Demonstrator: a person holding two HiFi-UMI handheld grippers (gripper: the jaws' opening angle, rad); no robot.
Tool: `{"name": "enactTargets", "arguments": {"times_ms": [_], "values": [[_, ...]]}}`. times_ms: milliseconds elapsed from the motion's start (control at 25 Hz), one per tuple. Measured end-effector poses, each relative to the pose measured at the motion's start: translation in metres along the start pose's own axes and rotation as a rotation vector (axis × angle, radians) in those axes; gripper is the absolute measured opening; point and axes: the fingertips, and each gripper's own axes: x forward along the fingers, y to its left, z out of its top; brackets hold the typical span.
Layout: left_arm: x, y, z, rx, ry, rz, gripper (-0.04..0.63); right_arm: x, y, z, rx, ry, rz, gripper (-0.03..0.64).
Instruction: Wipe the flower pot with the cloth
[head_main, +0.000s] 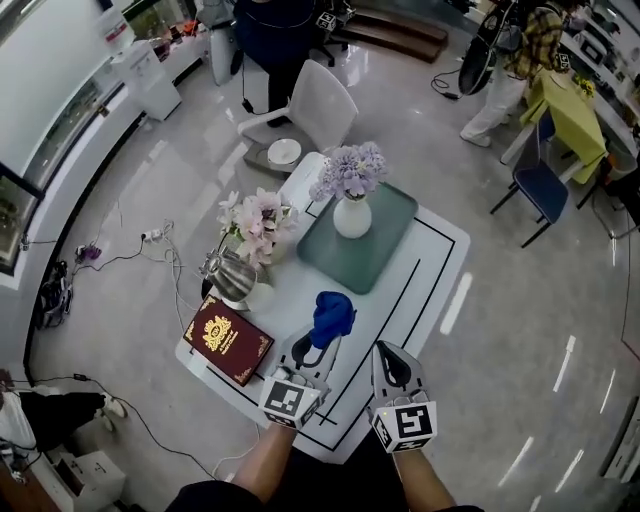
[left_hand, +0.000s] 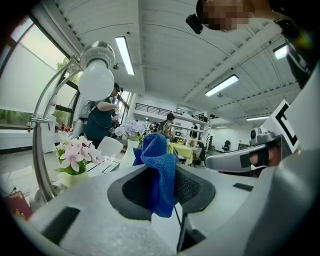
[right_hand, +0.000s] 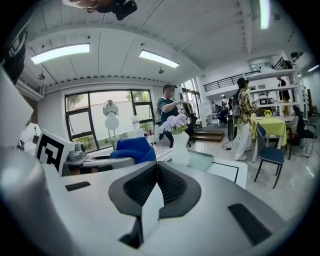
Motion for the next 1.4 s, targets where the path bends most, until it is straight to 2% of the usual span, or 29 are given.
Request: {"name": "enactTargets", "arguments": {"times_ms": [200, 360, 600, 920, 1040, 1400], "values": [[0.056, 0.036, 0.007, 0.015, -0.034, 0.074, 0.106, 0.045, -0.029, -0.001, -0.002, 0.017, 0.055, 0.008], [0.098, 0.070, 0.012, 0.029, -0.084, 0.123, 0.106, 0.072, -0.051, -0.010, -0.005, 0.024, 0.065, 0.008], [0.145, 0.116, 0.015, 0.083, -0.094, 0.146, 0.106, 0.094, -0.069, -0.037, -0.005, 0.057, 0.054, 0.008], [0.186, 0.152, 0.013, 0.103, -0.097, 0.169, 0.106, 0.097, -0.082, -0.060, 0.015, 0.102, 0.040, 0.008], [0.198, 0.157, 0.005, 0.114, -0.072, 0.161, 0.106, 0.097, -0.081, -0.064, 0.013, 0.112, 0.044, 0.008], [0.208, 0.175, -0.045, 0.075, 0.061, 0.167, 0.106, 0.095, -0.074, -0.074, 0.027, 0.138, 0.049, 0.008]]}}
